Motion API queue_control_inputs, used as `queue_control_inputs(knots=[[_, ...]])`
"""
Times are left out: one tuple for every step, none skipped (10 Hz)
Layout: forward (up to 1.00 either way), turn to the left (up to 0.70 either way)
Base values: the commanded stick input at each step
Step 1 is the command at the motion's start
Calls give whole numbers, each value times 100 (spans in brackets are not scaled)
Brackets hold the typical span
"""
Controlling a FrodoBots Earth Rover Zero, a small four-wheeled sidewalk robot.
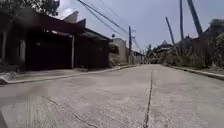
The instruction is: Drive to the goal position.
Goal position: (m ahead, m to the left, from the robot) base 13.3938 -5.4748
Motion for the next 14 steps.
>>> queue_control_inputs(knots=[[70, 0], [70, 0], [70, 0], [70, 0], [70, 0], [70, 0], [70, 0], [70, 0], [70, 0], [70, 0], [70, 0], [74, -4], [85, -20], [85, -30]])
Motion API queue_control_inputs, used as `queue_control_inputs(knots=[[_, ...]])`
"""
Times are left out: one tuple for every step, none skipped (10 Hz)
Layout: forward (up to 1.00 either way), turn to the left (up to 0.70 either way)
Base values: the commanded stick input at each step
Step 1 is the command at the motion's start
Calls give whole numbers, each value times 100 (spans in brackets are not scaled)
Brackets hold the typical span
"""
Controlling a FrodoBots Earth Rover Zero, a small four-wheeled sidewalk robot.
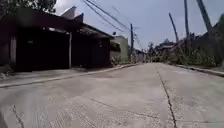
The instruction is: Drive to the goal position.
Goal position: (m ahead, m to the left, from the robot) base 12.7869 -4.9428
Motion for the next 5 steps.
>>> queue_control_inputs(knots=[[85, -34], [85, -34], [85, -34], [85, -34], [85, -34]])
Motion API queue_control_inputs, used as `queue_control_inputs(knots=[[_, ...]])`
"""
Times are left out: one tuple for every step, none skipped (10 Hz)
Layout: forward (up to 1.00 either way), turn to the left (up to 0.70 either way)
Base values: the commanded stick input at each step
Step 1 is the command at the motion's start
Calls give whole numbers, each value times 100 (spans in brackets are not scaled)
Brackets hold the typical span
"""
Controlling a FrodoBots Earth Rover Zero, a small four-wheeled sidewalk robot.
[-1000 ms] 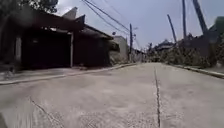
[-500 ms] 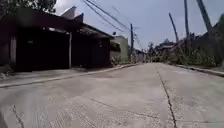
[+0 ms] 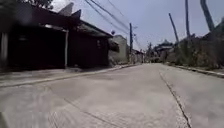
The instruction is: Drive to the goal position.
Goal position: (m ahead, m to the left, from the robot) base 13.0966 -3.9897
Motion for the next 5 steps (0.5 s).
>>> queue_control_inputs(knots=[[85, -8], [85, 0], [85, 0], [85, 0], [85, 0]])
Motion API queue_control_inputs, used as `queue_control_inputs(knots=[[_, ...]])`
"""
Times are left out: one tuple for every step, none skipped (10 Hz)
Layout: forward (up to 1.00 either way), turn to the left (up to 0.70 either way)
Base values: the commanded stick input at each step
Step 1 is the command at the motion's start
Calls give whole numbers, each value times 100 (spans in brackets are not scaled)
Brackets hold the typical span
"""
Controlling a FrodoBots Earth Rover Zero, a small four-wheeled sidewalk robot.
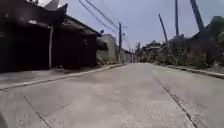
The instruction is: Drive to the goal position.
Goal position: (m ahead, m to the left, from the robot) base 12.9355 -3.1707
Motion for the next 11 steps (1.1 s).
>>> queue_control_inputs(knots=[[85, 0], [85, 0], [85, 0], [98, 0], [100, -31], [100, -40], [100, -40], [100, -40], [100, -40], [100, -40], [100, -40]])
